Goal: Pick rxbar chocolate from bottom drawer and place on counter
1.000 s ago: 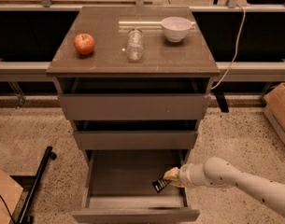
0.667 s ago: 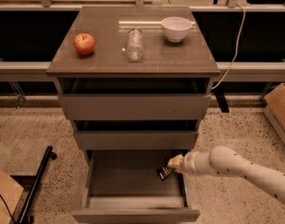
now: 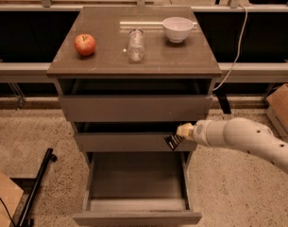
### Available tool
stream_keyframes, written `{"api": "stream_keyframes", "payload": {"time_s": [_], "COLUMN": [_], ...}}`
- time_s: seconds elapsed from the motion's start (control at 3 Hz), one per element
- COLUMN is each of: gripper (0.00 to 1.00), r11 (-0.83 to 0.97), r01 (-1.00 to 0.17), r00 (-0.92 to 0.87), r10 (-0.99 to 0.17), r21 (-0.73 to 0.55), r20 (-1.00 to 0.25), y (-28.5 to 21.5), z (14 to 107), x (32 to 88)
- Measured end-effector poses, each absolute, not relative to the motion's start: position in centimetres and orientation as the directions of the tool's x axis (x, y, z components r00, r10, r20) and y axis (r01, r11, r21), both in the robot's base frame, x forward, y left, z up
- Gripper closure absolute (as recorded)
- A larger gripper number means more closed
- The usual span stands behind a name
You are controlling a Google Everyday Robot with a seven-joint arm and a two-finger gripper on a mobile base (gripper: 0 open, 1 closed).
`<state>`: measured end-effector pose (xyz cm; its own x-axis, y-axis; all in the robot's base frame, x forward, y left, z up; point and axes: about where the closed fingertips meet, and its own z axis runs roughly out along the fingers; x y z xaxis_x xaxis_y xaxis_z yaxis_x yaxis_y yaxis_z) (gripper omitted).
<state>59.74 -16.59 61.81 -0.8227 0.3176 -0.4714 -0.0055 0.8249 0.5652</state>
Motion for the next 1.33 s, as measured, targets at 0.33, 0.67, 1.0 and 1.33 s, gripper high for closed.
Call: {"api": "stream_keyframes", "payload": {"time_s": [0.33,0.67,1.0,1.33], "gripper": [1.00,1.00,1.00,1.00], "r11": [0.835,0.836,0.826,0.794], "r01": [-0.022,-0.036,-0.088,-0.166], "r00": [-0.811,-0.804,-0.752,-0.698], "r10": [0.307,0.302,0.312,0.324], "r21": [0.550,0.548,0.557,0.585], "r20": [-0.498,-0.513,-0.581,-0.638], "y": [-16.6,-16.1,-15.0,-13.8], "z": [63.7,64.9,68.8,73.6], "x": [59.9,60.0,59.6,59.5]}}
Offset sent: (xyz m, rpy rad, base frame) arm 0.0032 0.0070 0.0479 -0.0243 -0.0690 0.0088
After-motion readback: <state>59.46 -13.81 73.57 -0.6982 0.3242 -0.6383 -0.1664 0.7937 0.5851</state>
